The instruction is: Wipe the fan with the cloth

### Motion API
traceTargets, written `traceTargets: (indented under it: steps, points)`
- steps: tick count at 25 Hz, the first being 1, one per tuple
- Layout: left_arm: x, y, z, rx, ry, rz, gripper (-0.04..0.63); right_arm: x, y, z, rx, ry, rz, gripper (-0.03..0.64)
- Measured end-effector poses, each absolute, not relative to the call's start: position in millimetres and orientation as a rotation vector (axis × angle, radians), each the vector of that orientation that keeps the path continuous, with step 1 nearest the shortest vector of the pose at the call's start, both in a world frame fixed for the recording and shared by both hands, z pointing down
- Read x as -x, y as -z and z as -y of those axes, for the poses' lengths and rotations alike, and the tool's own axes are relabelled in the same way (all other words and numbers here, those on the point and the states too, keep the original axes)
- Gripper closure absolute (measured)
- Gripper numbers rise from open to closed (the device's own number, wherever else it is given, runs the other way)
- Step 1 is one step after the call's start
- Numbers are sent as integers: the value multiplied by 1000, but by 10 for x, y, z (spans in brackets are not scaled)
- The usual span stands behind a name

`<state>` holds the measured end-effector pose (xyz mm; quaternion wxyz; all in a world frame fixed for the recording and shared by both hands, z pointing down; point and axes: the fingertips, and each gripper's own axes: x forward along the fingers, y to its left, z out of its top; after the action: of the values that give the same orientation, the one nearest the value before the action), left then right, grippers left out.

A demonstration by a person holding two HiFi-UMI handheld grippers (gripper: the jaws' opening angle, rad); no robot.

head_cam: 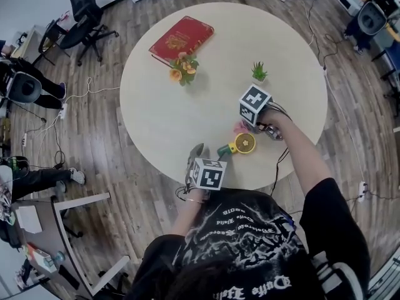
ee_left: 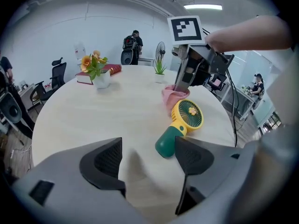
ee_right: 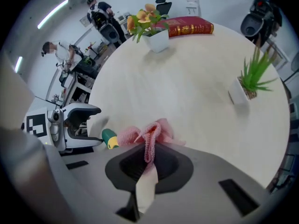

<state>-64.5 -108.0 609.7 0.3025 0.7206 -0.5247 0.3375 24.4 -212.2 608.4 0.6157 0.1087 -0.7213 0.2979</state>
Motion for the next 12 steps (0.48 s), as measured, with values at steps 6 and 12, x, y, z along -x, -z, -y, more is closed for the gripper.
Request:
traceTargets:
  steps: [6, 12]
  points:
    - [648, -6084, 1072, -1913, -901, 1391, 238, -471, -6085, 1991, -292, -833, 1737, 589]
    - [589, -6066, 1080, -2001, -946, 1336, 239, -793, -6178, 1929, -423, -959, 1786, 589]
